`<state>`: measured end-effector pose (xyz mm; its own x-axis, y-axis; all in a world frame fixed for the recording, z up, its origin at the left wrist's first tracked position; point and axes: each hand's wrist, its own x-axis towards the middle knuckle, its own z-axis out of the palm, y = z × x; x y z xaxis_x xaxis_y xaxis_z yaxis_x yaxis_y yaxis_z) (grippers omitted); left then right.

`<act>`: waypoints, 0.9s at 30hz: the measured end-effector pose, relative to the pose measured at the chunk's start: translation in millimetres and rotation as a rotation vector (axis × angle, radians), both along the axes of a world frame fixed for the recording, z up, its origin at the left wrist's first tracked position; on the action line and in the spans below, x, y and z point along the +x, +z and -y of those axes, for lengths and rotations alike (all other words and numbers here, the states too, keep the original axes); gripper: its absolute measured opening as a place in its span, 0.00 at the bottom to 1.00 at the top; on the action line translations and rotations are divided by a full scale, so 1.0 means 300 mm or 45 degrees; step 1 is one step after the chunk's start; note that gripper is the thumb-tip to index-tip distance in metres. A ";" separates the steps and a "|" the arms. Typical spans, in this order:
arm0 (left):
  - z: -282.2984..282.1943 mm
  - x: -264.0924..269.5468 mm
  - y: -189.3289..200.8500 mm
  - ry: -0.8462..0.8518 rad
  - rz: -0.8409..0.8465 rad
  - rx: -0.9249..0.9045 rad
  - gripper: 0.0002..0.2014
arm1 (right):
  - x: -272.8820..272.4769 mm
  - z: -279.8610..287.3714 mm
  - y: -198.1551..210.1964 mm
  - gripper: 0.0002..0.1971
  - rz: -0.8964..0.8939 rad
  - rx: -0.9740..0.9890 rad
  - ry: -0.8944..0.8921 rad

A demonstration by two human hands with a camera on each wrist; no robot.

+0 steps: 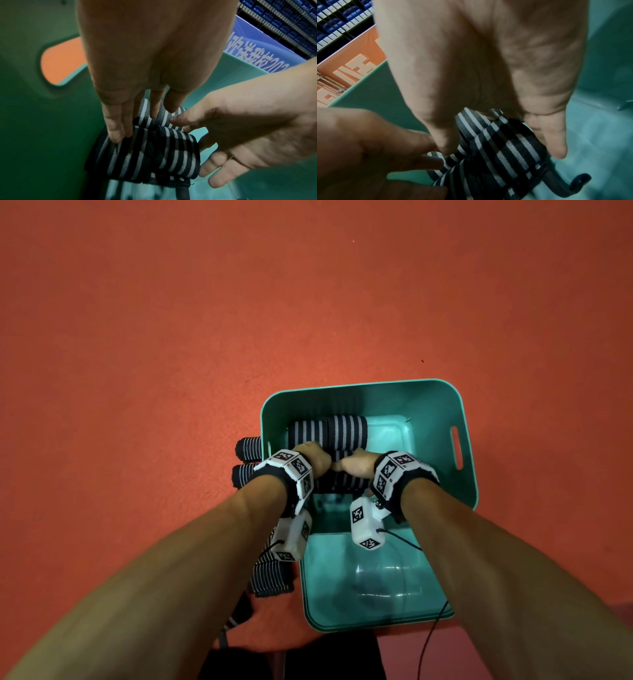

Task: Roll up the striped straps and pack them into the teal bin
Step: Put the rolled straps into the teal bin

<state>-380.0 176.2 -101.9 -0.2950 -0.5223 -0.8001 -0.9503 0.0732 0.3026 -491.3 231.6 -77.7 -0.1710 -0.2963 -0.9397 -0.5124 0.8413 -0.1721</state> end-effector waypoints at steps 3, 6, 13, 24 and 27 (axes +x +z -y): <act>0.009 0.019 0.069 0.230 -0.294 -0.001 0.13 | 0.019 0.018 0.039 0.32 -0.172 -0.068 -0.022; 0.035 0.057 0.167 0.431 -0.779 -0.167 0.10 | 0.066 0.066 0.128 0.26 -0.309 -0.319 -0.063; 0.173 0.310 0.365 0.444 -0.989 -0.703 0.10 | 0.310 0.184 0.347 0.15 -0.050 -0.903 -0.228; 0.068 0.801 0.172 0.303 -0.408 -0.501 0.14 | 0.773 0.065 0.186 0.15 0.238 -0.719 -0.063; -0.027 0.889 0.095 0.253 -0.298 -0.309 0.12 | 0.837 -0.021 0.094 0.08 0.113 -0.631 0.121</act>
